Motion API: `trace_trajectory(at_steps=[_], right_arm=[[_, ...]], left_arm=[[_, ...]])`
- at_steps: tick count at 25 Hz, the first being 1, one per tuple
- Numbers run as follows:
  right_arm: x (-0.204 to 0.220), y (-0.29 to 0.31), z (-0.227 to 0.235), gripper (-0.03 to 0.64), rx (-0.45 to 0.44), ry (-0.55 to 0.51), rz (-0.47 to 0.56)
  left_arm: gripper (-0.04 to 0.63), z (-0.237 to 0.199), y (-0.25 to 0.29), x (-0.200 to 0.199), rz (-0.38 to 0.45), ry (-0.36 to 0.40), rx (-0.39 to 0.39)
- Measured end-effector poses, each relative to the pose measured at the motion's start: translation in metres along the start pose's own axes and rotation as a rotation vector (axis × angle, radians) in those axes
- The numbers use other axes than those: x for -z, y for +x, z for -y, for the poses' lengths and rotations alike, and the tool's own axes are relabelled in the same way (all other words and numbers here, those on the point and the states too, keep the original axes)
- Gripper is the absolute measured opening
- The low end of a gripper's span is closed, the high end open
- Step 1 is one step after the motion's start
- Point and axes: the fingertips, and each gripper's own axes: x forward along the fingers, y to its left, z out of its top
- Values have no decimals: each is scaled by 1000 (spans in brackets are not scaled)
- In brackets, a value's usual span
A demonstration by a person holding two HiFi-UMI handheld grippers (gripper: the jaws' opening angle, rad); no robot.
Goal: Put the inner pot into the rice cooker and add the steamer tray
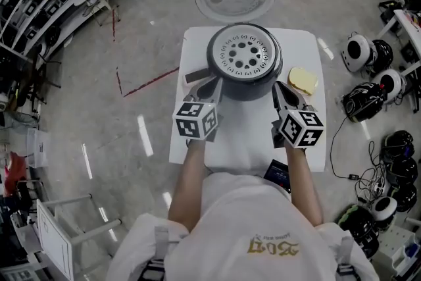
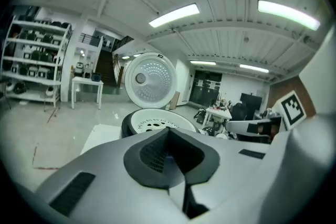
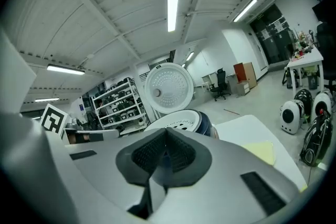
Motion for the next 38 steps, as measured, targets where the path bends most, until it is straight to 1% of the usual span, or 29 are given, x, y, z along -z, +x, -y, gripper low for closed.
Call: trace_trajectory(at_steps=[1, 2, 3, 6, 9, 12, 17, 20, 30, 38], right_arm=[[-1, -4, -5, 11, -14, -8, 9], [-1, -7, -9, 11, -26, -18, 13], [-1, -11, -13, 11, -32, -32, 12], [5, -24, -17, 11, -23, -83, -2], [11, -33, -14, 11, -14, -88, -13], [19, -41, -13, 11, 2, -95, -33], [21, -48, -13, 11, 7, -130, -43], [19, -52, -6, 11, 16, -155, -50], [23, -54, -8, 11, 7, -176, -65], [23, -55, -6, 11, 7, -158, -65]], left_arm=[[17, 1, -5, 1, 8, -48, 7], [17, 1, -10, 2, 13, -81, 9], [17, 2, -15, 3, 16, -97, 6], [17, 8, -28, 6, 32, -93, -11], [17, 15, -35, 8, 50, -87, -23], [17, 18, -41, 12, 49, -82, -25], [17, 20, -45, 12, 81, -111, -36], [17, 27, -40, 11, 86, -113, -32], [17, 32, -41, 12, 81, -118, -18], [17, 35, -40, 13, 73, -113, -10]])
